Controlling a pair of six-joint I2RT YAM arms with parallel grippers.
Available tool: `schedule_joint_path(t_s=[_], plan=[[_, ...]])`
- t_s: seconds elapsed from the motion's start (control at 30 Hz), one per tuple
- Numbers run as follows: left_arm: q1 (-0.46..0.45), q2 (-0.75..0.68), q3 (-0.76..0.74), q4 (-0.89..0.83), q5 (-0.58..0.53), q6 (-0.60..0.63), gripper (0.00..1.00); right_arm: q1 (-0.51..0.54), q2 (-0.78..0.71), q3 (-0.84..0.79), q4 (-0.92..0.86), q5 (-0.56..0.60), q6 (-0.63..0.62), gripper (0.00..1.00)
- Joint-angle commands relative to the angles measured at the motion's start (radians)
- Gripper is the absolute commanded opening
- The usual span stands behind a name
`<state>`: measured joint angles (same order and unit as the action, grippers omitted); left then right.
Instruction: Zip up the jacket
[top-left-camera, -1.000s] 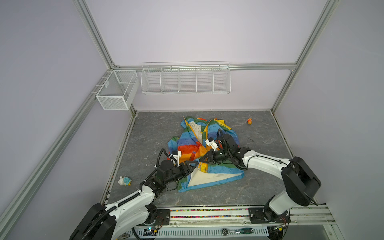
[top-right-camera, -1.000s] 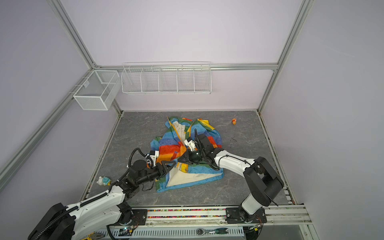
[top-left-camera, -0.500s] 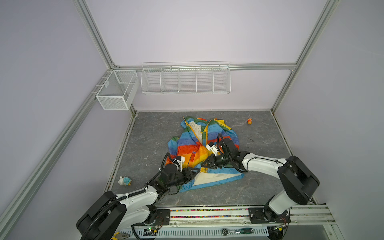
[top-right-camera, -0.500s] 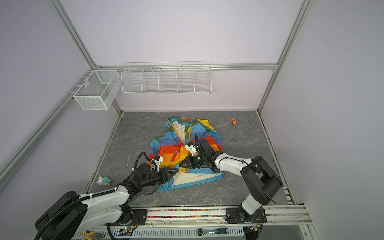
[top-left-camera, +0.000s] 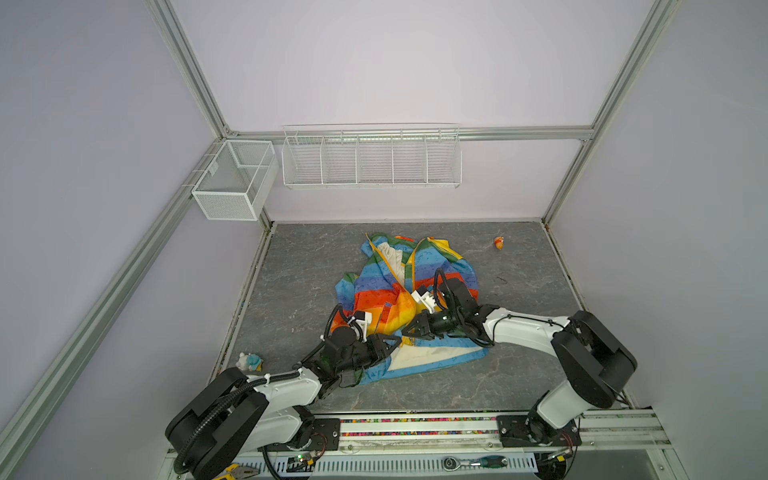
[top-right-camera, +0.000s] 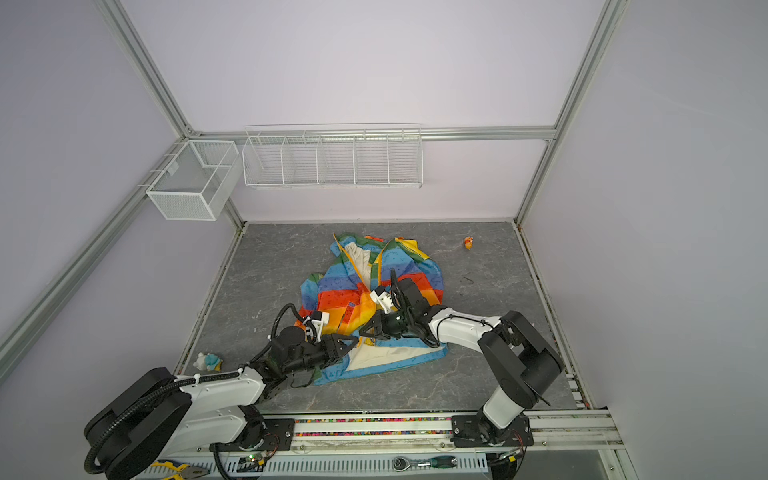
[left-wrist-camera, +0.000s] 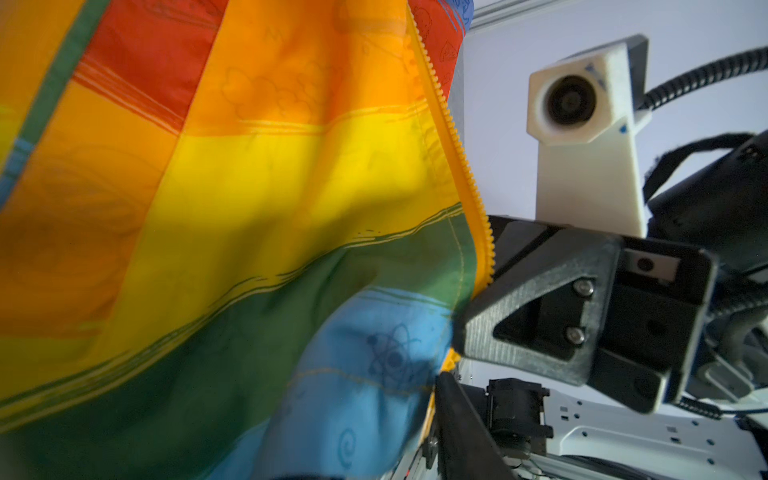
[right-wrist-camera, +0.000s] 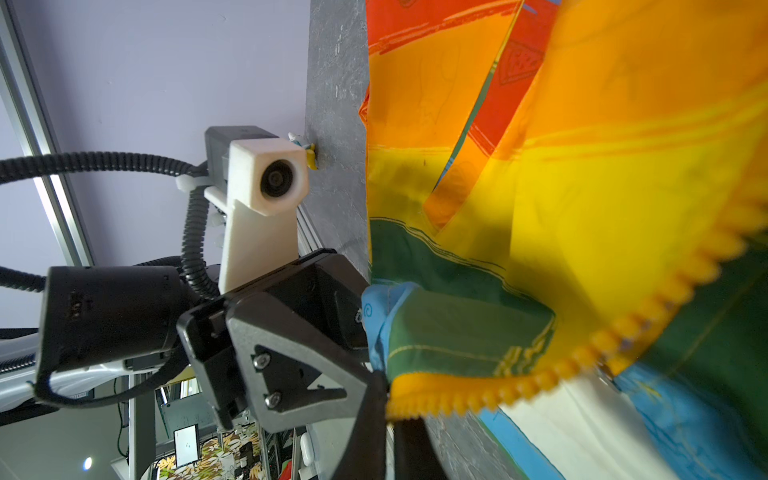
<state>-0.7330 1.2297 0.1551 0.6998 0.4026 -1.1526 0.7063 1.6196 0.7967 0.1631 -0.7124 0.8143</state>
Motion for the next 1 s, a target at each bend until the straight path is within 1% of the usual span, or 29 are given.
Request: schedule_joint_path(t_s=[0.0, 0.1, 0.27, 0.37, 0.57, 0.7, 0.8, 0.83, 0.97], plan=[[-0.005, 0.030, 0.009, 0.092, 0.016, -0.017, 0.31, -0.009, 0.005, -0.019, 0.015, -0.019, -0.020, 0.07], [-0.008, 0.054, 0.011, 0.129, 0.029, -0.022, 0.27, -0.010, 0.005, -0.017, 0.010, -0.018, -0.024, 0.07], [-0.014, 0.072, 0.012, 0.165, 0.042, -0.022, 0.18, -0.011, 0.005, -0.014, 0.004, -0.016, -0.027, 0.07], [-0.016, 0.069, 0.012, 0.171, 0.043, -0.021, 0.16, -0.011, 0.006, -0.011, 0.000, -0.016, -0.030, 0.07], [-0.017, 0.057, 0.014, 0.146, 0.044, -0.013, 0.08, -0.013, 0.005, -0.010, -0.002, -0.018, -0.030, 0.07], [-0.017, 0.058, 0.017, 0.138, 0.047, -0.010, 0.06, -0.015, 0.003, -0.010, -0.005, -0.019, -0.033, 0.07], [-0.017, 0.057, 0.018, 0.129, 0.041, -0.006, 0.00, -0.017, 0.003, -0.011, -0.007, -0.019, -0.030, 0.07], [-0.017, 0.058, 0.021, 0.122, 0.040, -0.004, 0.00, -0.017, 0.002, -0.010, -0.007, -0.019, -0.028, 0.09], [-0.017, 0.064, 0.025, 0.119, 0.038, -0.001, 0.00, -0.012, -0.001, -0.027, 0.030, -0.021, 0.017, 0.25]])
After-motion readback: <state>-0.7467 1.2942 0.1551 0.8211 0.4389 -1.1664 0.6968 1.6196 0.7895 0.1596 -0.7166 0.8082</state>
